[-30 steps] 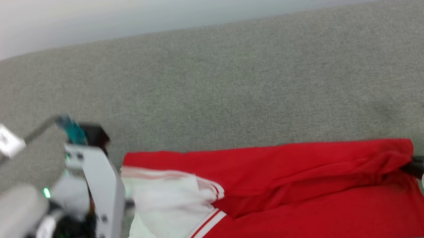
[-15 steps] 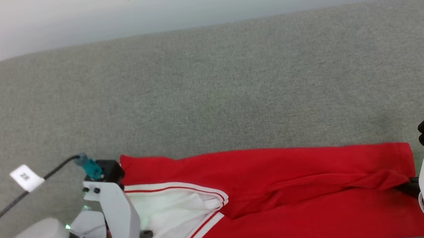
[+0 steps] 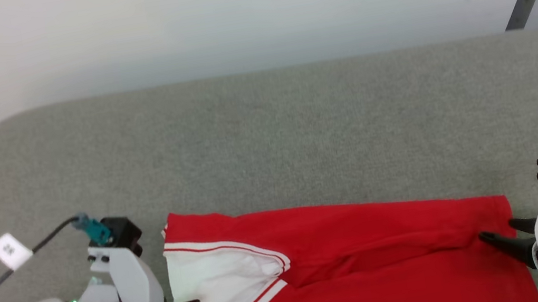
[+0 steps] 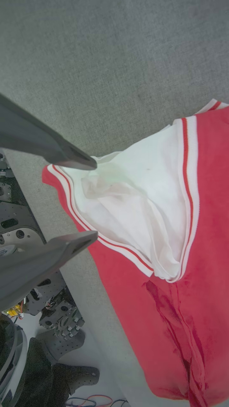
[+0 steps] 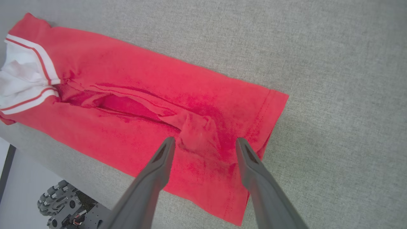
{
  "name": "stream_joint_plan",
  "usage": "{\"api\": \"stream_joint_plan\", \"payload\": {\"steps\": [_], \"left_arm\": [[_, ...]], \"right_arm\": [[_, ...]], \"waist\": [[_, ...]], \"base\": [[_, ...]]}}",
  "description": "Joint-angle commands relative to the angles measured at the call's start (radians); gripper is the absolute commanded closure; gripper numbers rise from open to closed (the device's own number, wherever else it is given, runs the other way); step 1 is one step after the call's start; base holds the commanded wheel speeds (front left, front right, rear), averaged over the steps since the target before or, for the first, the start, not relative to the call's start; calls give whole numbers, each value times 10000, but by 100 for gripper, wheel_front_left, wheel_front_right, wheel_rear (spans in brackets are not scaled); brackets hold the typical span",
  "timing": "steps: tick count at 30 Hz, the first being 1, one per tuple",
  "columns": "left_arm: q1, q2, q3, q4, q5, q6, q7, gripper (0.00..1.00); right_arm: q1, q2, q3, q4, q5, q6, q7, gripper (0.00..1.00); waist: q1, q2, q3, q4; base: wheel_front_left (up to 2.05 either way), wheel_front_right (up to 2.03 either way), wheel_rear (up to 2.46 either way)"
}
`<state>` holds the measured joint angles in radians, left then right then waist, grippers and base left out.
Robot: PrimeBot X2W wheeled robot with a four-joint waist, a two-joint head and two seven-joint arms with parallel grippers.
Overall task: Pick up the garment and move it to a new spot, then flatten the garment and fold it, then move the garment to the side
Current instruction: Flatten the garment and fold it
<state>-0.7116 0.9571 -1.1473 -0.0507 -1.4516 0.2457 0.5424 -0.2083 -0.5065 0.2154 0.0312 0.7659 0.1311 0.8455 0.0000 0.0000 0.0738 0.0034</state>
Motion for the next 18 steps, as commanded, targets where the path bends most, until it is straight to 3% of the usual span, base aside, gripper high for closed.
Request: {"api": "stream_joint_plan", "payload": {"steps": [1,7,9,18], "left_arm": [[175,39,19,-12,-5,-53,-89,0],[766,222,213,-48,369,-83,-1529,0],[967,280,332,-117,636,-202,-2317,0],[2384,402,1071,170,1150,55,-6065,0]], "right_arm": [[175,27,-55,13,23,-7,-9,0],[672,291,-504,-38,66,-7,107,0],[867,398,-759,-92,17,-7,145,0],[1638,1027,-1988,-154,-413,-7,398,0]], "waist": [[0,0,-326,9],[0,0,-848,-34],[0,0,-949,-47],[0,0,-1276,86]], "base": [[0,0,0],[0,0,0],[0,0,0],[0,0,0]]}}
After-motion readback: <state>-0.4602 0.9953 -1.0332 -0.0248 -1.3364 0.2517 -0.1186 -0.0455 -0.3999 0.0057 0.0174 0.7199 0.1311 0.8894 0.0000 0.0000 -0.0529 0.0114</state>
